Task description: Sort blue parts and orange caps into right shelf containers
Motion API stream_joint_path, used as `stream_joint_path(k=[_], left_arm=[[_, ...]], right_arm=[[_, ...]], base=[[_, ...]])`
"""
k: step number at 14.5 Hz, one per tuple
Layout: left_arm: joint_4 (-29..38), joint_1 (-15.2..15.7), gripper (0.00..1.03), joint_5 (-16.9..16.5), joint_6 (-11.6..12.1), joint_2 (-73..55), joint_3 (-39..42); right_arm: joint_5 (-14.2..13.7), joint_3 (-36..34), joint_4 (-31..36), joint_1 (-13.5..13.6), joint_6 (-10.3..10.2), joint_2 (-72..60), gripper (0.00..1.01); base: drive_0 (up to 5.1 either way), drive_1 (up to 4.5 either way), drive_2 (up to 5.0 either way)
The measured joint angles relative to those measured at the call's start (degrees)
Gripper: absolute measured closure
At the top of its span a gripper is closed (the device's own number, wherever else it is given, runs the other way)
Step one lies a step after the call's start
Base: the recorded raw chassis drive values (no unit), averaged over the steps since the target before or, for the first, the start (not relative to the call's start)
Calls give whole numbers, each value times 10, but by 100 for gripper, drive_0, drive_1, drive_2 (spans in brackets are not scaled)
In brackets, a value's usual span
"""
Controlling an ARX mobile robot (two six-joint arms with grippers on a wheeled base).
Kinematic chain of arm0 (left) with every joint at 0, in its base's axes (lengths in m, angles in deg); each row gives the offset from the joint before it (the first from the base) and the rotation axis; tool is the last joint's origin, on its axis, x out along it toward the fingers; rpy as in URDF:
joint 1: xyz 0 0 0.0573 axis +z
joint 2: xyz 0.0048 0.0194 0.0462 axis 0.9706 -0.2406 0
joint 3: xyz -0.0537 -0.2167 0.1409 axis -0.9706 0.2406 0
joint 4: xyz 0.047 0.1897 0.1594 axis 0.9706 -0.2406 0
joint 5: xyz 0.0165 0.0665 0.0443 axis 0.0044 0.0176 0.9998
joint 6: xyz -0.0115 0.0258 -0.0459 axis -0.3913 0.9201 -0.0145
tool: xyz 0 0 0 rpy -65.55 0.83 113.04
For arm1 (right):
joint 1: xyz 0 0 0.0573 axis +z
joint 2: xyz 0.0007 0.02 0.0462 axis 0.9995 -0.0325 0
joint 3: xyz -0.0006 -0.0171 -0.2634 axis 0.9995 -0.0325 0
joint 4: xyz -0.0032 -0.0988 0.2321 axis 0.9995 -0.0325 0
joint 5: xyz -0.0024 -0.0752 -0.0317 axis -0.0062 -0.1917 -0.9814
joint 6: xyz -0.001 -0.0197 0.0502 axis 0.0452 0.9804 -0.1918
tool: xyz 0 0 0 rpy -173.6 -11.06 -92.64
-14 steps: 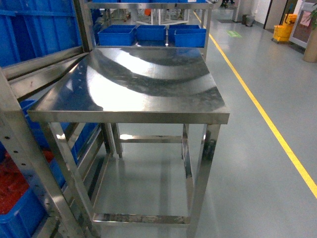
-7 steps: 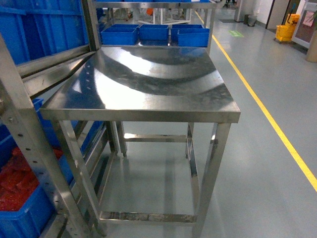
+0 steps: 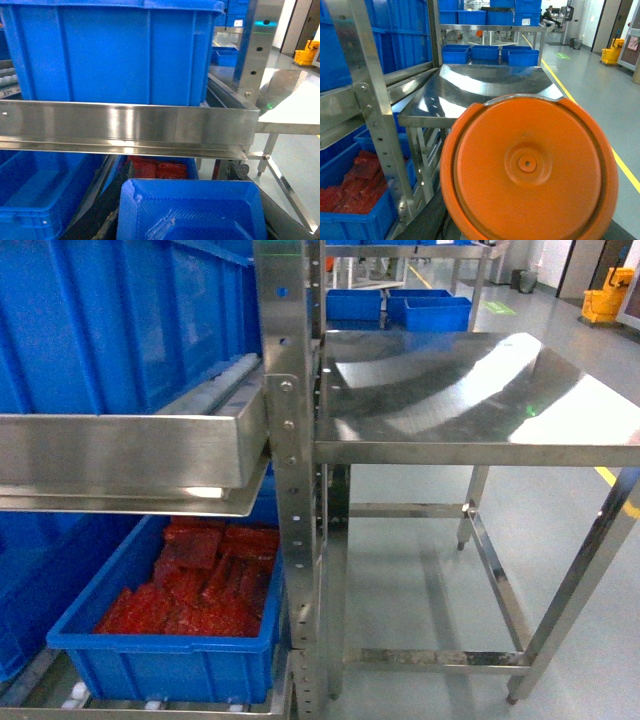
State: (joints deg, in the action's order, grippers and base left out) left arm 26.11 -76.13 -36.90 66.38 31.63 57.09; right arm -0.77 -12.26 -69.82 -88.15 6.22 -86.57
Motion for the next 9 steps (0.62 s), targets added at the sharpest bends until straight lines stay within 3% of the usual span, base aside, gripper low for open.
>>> stream_joint_path(k=[9], left_arm=[[0,0,60,-1,0,0,0]], right_arm=[[0,0,-3,0,0,0,60]], base=[[-494,243,243]])
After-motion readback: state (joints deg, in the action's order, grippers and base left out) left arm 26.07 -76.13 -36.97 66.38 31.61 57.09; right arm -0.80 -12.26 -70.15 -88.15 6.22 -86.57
